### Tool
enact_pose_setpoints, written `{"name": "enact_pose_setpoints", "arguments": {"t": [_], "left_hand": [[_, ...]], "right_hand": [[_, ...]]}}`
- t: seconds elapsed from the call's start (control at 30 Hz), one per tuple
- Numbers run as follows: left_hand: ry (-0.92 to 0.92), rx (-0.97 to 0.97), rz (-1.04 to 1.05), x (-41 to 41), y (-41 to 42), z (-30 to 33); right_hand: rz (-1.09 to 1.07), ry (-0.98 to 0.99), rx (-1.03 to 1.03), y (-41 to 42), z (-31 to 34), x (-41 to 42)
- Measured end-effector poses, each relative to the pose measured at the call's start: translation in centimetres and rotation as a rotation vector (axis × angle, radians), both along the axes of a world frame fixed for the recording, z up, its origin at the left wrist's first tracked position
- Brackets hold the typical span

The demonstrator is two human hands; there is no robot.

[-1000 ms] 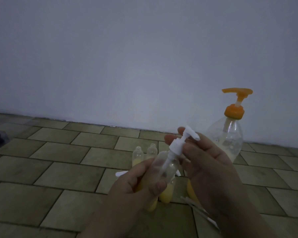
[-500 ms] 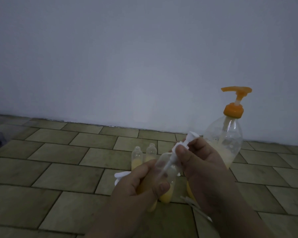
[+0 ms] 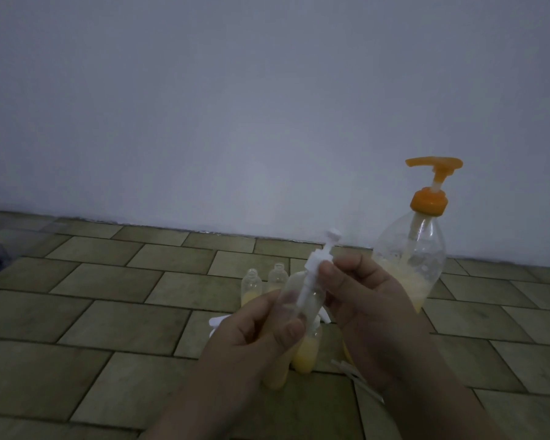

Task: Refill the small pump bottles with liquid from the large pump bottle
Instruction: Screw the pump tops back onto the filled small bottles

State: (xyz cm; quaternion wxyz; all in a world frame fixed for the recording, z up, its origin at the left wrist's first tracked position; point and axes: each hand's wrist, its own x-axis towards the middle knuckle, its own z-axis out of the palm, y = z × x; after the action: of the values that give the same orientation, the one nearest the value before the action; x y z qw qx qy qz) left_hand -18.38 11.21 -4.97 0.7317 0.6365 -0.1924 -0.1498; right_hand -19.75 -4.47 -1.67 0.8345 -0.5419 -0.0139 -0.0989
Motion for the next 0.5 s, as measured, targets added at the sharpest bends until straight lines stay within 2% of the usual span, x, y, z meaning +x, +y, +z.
{"name": "enact_pose_setpoints", "arguments": {"t": [0.07,0.2,0.33,0.5], "left_hand": [[0.008,0.012,-0.009,-0.1,0.0,0.0],[0.015,0.033,0.011,0.0,0.0,0.1],[0.055,0.025,-0.010,-0.2,-0.1,0.2],[0.056,0.017,0.005,-0.4,-0.1,0.3]], "right_hand": [[-0.044,-0.001,-0.027,-0.1,0.0,0.1],[-0.004,0.041,0.048,-0.5,0.2,-0.1],[-0.149,0.032,0.029,-1.0,0.1,0.0],[-0.085,0.033,0.055,-0.8,0.3,-0.2]]}}
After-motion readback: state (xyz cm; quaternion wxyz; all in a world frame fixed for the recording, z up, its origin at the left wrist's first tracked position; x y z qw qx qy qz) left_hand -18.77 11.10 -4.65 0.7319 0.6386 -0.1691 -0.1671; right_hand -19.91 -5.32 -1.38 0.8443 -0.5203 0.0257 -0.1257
